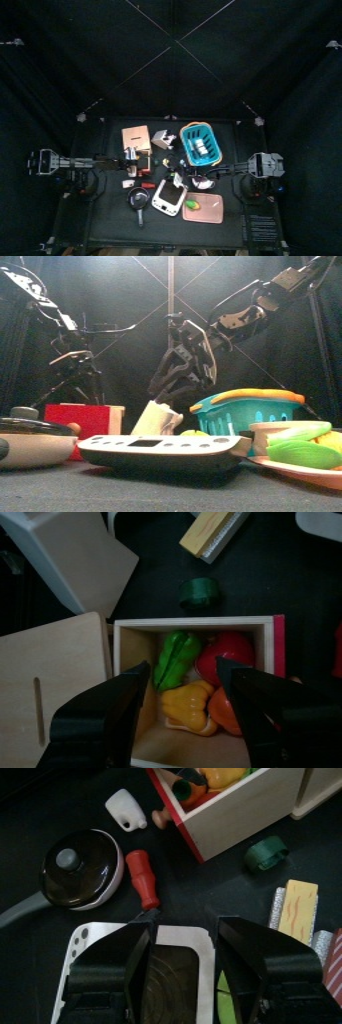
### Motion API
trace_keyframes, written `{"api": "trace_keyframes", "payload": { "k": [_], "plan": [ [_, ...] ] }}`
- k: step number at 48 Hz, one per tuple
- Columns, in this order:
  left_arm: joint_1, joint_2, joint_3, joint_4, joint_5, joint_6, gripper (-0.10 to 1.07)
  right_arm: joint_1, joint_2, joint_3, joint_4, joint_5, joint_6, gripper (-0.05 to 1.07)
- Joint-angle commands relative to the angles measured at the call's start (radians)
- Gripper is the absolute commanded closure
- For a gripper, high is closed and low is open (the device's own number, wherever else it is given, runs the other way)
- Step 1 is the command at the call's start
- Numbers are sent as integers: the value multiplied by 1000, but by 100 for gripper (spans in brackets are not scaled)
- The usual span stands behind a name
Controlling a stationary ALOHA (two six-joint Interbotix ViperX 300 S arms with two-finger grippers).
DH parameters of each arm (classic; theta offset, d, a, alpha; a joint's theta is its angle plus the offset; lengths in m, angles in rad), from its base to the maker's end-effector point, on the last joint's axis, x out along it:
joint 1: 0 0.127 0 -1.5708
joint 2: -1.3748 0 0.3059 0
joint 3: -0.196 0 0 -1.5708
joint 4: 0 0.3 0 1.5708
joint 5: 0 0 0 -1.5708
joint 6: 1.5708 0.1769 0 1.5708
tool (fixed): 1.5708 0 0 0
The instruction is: Grab pea
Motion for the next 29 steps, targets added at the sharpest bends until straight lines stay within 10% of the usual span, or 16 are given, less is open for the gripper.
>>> {"api": "trace_keyframes", "payload": {
  "k": [1, 29],
  "plan": [
    [12, 15, -23, 6, -14, 2, 7, -3, -44, -8, 5, -8, 0, 22],
    [57, 150, -54, 12, -54, 0, 7, -3, -34, 2, 6, -9, 0, 22]
  ]
}}
